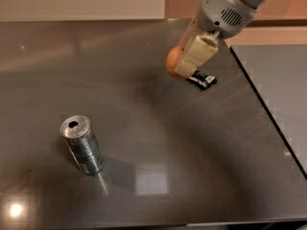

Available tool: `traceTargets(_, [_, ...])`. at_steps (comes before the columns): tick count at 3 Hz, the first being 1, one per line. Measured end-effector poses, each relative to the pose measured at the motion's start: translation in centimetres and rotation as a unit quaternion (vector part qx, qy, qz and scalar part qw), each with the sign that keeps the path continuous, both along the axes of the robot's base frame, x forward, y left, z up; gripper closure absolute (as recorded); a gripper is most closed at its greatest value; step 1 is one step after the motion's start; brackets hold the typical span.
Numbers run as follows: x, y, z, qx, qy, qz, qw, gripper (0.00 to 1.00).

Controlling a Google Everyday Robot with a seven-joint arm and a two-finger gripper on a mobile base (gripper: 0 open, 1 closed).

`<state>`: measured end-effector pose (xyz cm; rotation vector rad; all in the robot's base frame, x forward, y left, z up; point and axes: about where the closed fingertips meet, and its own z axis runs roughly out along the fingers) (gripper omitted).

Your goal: Pick orange

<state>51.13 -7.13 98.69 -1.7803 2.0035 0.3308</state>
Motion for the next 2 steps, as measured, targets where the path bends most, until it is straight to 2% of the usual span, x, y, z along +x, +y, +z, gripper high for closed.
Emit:
traceTargets(1, [0.13,-0.06,1.63,0.005,-0.014,0.000,0.9999,1.00])
traceTargets(2, [0.13,-0.05,1.63,0.005,-0.014,0.000,0.9999,1.00])
